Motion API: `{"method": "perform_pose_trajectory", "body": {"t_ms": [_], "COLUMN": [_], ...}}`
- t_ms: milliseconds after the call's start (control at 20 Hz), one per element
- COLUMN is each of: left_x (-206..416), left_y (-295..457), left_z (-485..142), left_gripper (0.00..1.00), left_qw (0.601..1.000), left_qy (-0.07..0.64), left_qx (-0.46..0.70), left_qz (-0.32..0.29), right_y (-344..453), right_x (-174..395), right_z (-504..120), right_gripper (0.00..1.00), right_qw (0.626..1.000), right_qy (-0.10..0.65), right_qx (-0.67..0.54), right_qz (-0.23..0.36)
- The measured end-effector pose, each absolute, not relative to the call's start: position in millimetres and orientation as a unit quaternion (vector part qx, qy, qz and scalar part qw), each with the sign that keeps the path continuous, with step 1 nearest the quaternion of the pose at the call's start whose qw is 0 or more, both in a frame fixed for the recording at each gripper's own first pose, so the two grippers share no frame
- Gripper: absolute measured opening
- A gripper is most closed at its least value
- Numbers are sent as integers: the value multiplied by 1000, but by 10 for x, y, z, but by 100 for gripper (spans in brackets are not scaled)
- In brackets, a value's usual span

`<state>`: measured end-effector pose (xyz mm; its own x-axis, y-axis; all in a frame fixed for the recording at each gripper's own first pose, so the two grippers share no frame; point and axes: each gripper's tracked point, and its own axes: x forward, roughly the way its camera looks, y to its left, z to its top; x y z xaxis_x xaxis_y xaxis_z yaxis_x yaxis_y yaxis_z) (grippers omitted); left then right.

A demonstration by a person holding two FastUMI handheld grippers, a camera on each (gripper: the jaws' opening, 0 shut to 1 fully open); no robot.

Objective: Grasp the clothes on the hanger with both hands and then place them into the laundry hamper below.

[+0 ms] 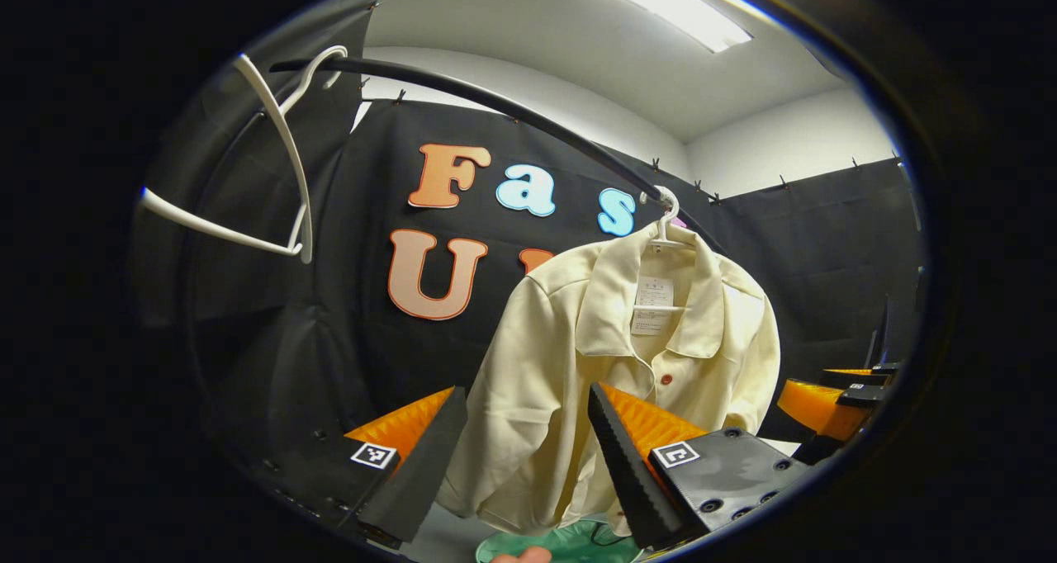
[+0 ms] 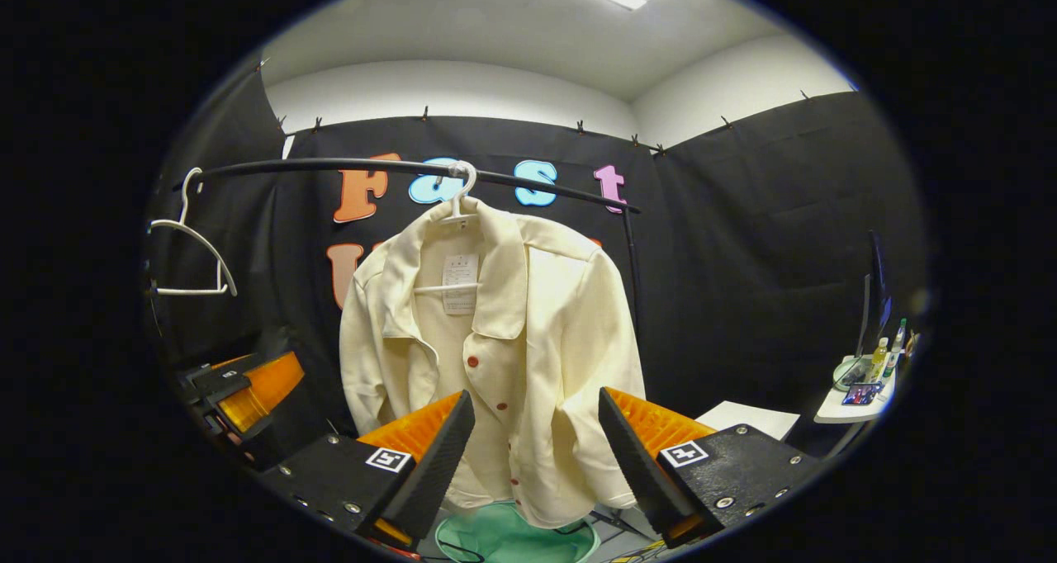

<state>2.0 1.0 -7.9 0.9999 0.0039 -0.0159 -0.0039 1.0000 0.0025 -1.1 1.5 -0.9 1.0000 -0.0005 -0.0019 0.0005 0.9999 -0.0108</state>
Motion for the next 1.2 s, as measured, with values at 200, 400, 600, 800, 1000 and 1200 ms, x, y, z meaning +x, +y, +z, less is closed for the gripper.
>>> {"method": "perform_pose_trajectory", "body": {"t_ms": [200, 400, 600, 800, 1000, 1200], "left_x": [8, -17, -35, -60, -73, -83], "left_y": [2, 13, 31, 73, 110, 120], "left_z": [-63, -62, -63, -58, -53, -33], "left_gripper": [97, 96, 96, 96, 96, 96], "left_qw": [1000, 1000, 1000, 1000, 1000, 1000], "left_qy": [5, 6, 6, 5, 4, 1], "left_qx": [2, 4, 3, 2, 1, 2], "left_qz": [0, 0, 4, 9, 14, 15], "right_y": [-20, -18, 18, 18, 7, -3], "right_x": [-29, -44, -58, -58, -81, -57], "right_z": [-25, -32, -54, -52, -51, -45], "right_gripper": [94, 94, 94, 94, 94, 94], "right_qw": [1000, 1000, 1000, 1000, 1000, 1000], "right_qy": [2, 5, 7, 7, 8, 7], "right_qx": [-6, -5, -6, -7, -8, -8], "right_qz": [-4, -5, -2, -1, -1, -2]}}
